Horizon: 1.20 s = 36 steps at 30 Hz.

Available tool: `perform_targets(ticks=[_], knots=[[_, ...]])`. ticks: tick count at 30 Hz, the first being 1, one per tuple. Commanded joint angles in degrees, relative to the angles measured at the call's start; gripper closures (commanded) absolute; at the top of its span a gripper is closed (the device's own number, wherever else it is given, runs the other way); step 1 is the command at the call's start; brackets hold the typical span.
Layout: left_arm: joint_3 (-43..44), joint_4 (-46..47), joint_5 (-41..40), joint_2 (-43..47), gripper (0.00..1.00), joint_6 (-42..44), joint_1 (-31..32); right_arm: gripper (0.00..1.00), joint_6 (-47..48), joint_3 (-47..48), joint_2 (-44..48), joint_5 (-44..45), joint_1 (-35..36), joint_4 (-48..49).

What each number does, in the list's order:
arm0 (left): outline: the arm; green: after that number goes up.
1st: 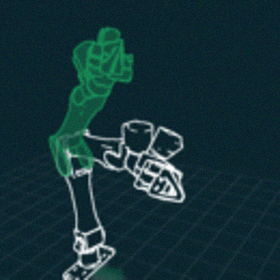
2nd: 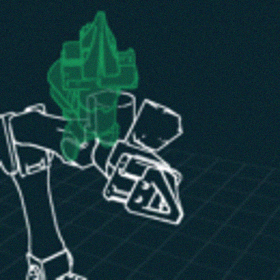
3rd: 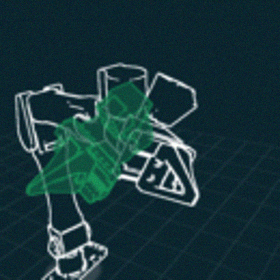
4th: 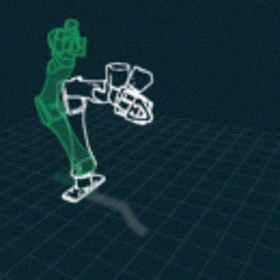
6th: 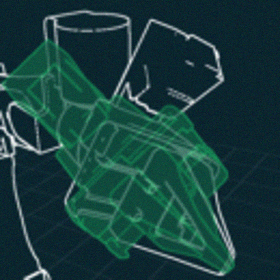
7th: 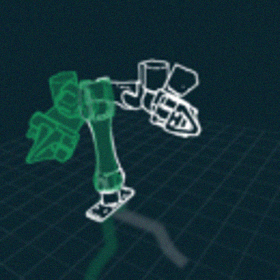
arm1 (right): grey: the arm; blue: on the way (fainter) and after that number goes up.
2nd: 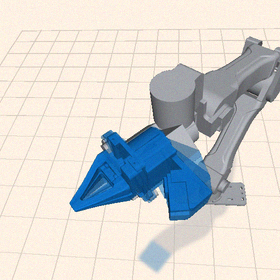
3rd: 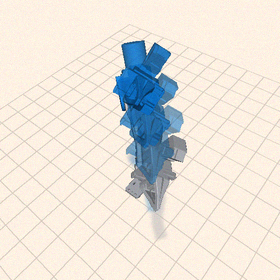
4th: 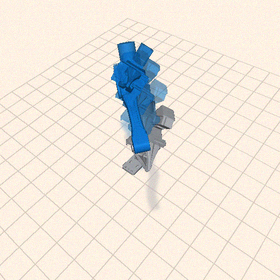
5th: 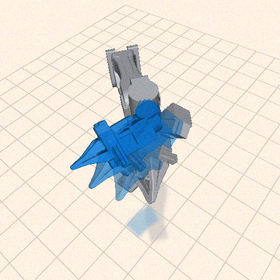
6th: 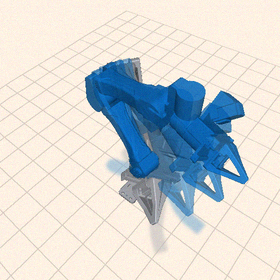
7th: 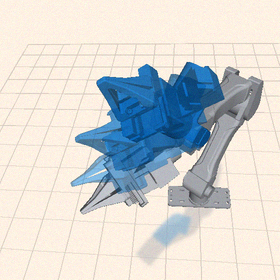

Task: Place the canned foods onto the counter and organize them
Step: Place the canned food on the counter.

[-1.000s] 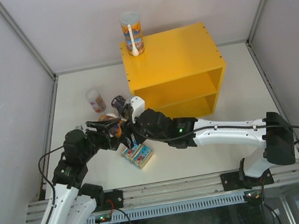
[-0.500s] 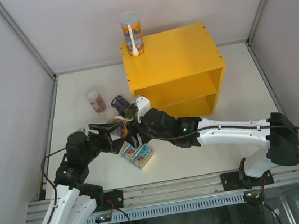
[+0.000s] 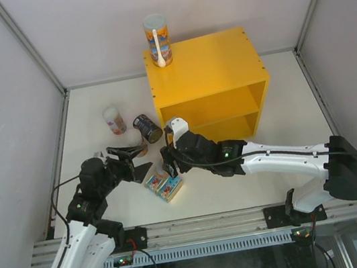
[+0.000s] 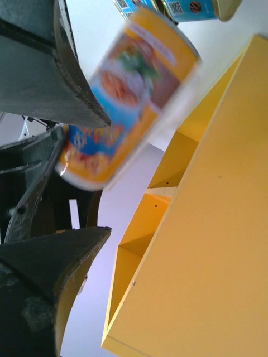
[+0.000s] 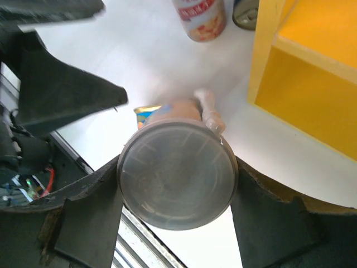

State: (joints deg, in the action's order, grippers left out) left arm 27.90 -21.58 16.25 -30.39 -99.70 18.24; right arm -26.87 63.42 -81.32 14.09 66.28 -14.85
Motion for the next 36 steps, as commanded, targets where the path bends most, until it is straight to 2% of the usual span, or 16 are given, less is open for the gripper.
perform_targets(ticks=[1, 19, 29, 36], knots=[[-0.46, 4.93, 1.09, -0.96, 0.26, 2.26, -0.14, 0.93, -0.79, 1.53, 4.42, 1.12, -0.01, 2.61], [-3.88, 8.63, 1.42, -0.68, 0.26, 1.26, -0.1, 0.93, -1.77, -3.64, 13.53, 7.63, 0.17, -8.85], [-3.84, 9.03, 1.59, -1.52, 0.26, 3.11, -0.05, 0.92, -2.0, -10.58, 15.06, 12.09, 0.19, -6.5], [-1.26, 5.77, 0.34, -3.96, 0.26, 11.27, -0.05, 0.89, -2.16, -12.35, 13.32, 14.54, 0.16, -4.78]])
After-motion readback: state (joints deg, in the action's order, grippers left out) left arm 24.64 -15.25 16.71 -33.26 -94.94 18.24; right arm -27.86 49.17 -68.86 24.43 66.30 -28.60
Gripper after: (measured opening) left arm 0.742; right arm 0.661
